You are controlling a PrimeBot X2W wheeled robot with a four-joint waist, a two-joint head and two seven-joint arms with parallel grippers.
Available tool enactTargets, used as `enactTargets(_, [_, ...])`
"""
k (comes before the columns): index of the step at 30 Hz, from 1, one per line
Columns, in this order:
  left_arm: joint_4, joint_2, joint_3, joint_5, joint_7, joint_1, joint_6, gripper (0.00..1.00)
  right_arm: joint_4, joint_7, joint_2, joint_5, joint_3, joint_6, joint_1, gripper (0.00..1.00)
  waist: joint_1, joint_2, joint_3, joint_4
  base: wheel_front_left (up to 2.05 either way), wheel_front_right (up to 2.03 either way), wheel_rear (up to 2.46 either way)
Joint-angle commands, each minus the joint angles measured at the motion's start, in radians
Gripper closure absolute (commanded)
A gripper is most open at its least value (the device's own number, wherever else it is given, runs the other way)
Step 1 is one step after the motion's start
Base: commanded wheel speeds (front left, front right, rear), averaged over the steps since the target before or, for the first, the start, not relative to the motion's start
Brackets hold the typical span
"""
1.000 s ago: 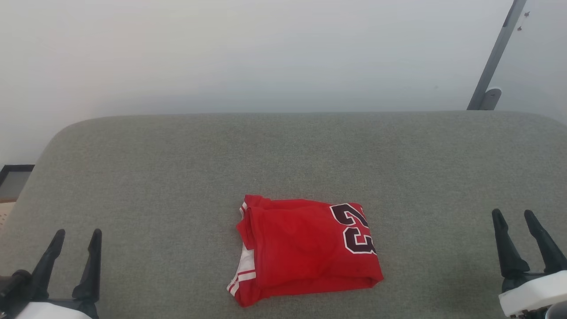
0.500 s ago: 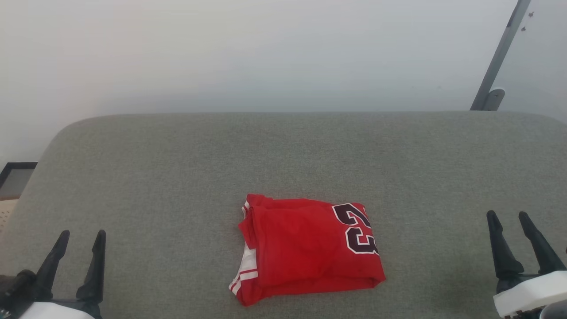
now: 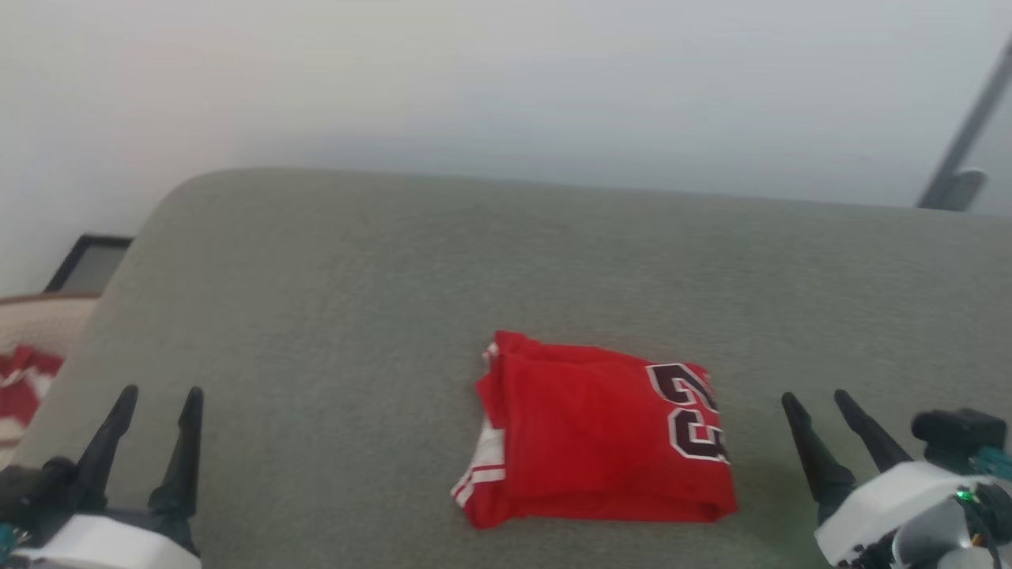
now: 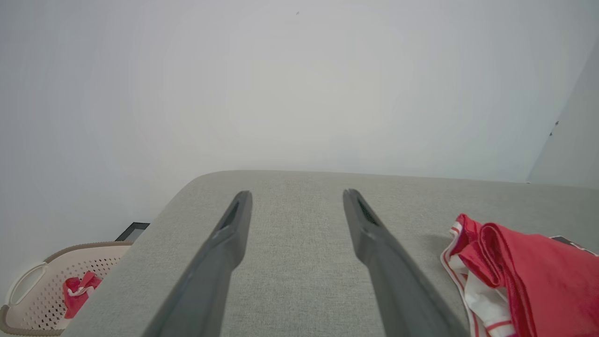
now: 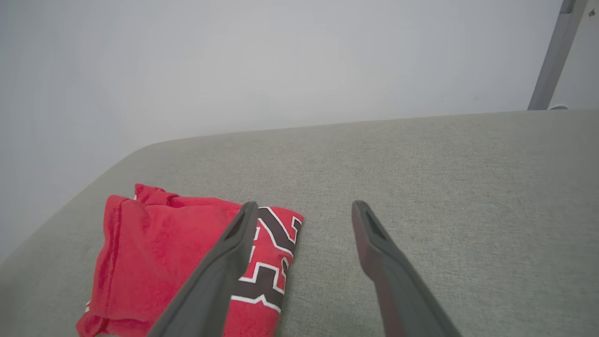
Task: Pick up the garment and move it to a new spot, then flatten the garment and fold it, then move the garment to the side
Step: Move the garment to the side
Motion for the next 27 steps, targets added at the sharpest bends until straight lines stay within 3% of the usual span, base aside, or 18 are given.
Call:
enactTargets(1, [-0.006, -0.003, -0.005, 0.006, 0.001, -0.022, -0.004, 0.00, 0.012, 0.015, 0.003, 0.001, 0.005, 0.000, -0.021, 0.00, 0.0000, -0.0001, 0.020, 0.036, 0.00, 0.00, 0.00])
enactTargets(11, [0.006, -0.015, -0.043, 0.006, 0.001, -0.074, -0.013, 0.00, 0.146, 0.246, 0.011, 0.000, 0.016, 0.000, -0.114, 0.00, 0.0000, -0.0001, 0.076, 0.124, 0.00, 0.00, 0.00])
enactTargets(26, [0.039, -0.039, -0.057, 0.003, -0.008, -0.120, -0.024, 0.00, 0.276, 0.575, 0.060, -0.056, -0.023, -0.001, -0.208, 0.00, 0.0000, -0.0001, 0.146, 0.158, 0.00, 0.00, 0.00])
enactTargets(27, [0.042, -0.040, -0.057, 0.003, -0.009, -0.122, -0.025, 0.00, 0.276, 0.599, 0.062, -0.060, -0.019, -0.001, -0.212, 0.55, 0.0000, -0.0001, 0.148, 0.159, 0.00, 0.00, 0.00])
